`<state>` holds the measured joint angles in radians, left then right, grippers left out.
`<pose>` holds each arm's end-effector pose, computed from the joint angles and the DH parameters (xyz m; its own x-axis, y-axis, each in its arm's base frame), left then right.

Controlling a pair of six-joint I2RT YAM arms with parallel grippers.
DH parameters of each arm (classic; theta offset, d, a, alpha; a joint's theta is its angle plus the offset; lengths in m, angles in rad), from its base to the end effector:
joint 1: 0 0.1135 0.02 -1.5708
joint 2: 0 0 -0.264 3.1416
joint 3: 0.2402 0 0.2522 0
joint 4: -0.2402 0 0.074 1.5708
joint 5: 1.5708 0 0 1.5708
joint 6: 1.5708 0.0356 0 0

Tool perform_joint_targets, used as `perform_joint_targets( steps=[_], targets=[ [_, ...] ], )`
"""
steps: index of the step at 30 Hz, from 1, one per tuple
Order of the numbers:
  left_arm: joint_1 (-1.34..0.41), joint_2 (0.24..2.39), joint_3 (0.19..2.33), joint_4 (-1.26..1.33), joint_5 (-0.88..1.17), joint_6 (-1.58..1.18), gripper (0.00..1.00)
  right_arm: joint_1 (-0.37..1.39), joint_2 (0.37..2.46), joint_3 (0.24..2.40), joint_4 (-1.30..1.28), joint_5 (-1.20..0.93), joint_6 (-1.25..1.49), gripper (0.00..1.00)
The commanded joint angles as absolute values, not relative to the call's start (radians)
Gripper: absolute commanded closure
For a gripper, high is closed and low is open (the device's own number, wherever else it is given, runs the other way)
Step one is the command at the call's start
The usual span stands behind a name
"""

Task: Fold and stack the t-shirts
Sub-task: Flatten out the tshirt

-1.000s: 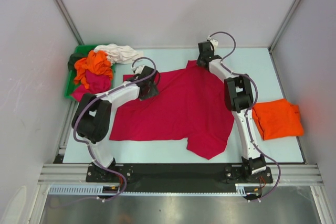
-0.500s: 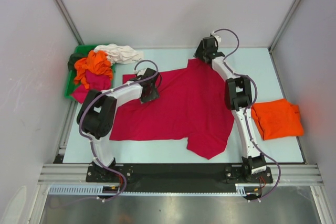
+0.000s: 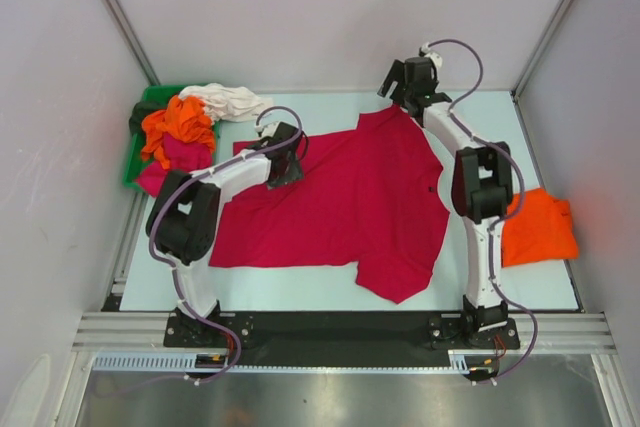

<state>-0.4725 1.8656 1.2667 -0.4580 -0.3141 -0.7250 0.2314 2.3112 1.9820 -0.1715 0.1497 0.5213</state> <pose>0.3486 -0.1658 0.1836 -0.7778 -0.3108 -0.5464 -0.2914 0.9484 -0.1246 0.5318 0.1198 0.2335 -0.4547 0.3988 -0.7964 0.1465 0.9155 0.3748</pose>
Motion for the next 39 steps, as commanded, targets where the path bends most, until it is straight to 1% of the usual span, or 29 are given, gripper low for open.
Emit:
perform_joint_targets(
  steps=[1, 2, 3, 4, 5, 6, 10, 12, 15, 18, 29, 35, 39],
  targets=[
    [-0.437, 1.907, 1.361, -0.449, -0.334, -0.71, 0.43, 0.235, 2.099, 1.824, -0.178, 0.19, 0.494, 0.2],
    [-0.43, 1.928, 1.377, -0.463, -0.324, -0.706, 0.44, 0.235, 2.085, 1.803, -0.204, 0.195, 0.5, 0.29],
    [-0.413, 1.969, 1.422, -0.48, -0.322, -0.707, 0.44, 0.235, 2.062, 1.78, -0.245, 0.204, 0.508, 0.46],
    [-0.404, 1.989, 1.442, -0.492, -0.318, -0.707, 0.44, 0.235, 2.051, 1.722, -0.259, 0.206, 0.514, 0.83],
    [-0.394, 2.006, 1.459, -0.506, -0.305, -0.703, 0.45, 0.233, 2.042, 1.694, -0.274, 0.206, 0.514, 0.98],
    [-0.373, 2.035, 1.491, -0.514, -0.305, -0.701, 0.45, 0.233, 2.028, 1.668, -0.281, 0.201, 0.514, 1.0],
    [-0.334, 2.082, 1.561, -0.526, -0.288, -0.683, 0.46, 0.232, 2.025, 1.582, -0.299, 0.209, 0.497, 1.0],
    [-0.315, 2.123, 1.635, -0.551, -0.287, -0.667, 0.46, 0.229, 2.032, 1.568, -0.287, 0.206, 0.497, 1.0],
    [-0.296, 2.178, 1.73, -0.606, -0.288, -0.654, 0.46, 0.229, 2.057, 1.585, -0.307, 0.203, 0.508, 1.0],
    [-0.29, 2.209, 1.781, -0.626, -0.291, -0.646, 0.46, 0.23, 2.095, 1.595, -0.322, 0.195, 0.517, 1.0],
    [-0.278, 2.328, 1.901, -0.715, -0.279, -0.635, 0.46, 0.224, 2.197, 1.603, -0.374, 0.167, 0.561, 1.0],
    [-0.239, 2.384, 1.959, -0.762, -0.238, -0.634, 0.46, 0.21, 2.2, 1.612, -0.44, 0.156, 0.595, 1.0],
    [-0.216, 2.427, 2.049, -0.81, -0.21, -0.637, 0.47, 0.207, 2.186, 1.591, -0.475, 0.169, 0.598, 1.0]
  ],
)
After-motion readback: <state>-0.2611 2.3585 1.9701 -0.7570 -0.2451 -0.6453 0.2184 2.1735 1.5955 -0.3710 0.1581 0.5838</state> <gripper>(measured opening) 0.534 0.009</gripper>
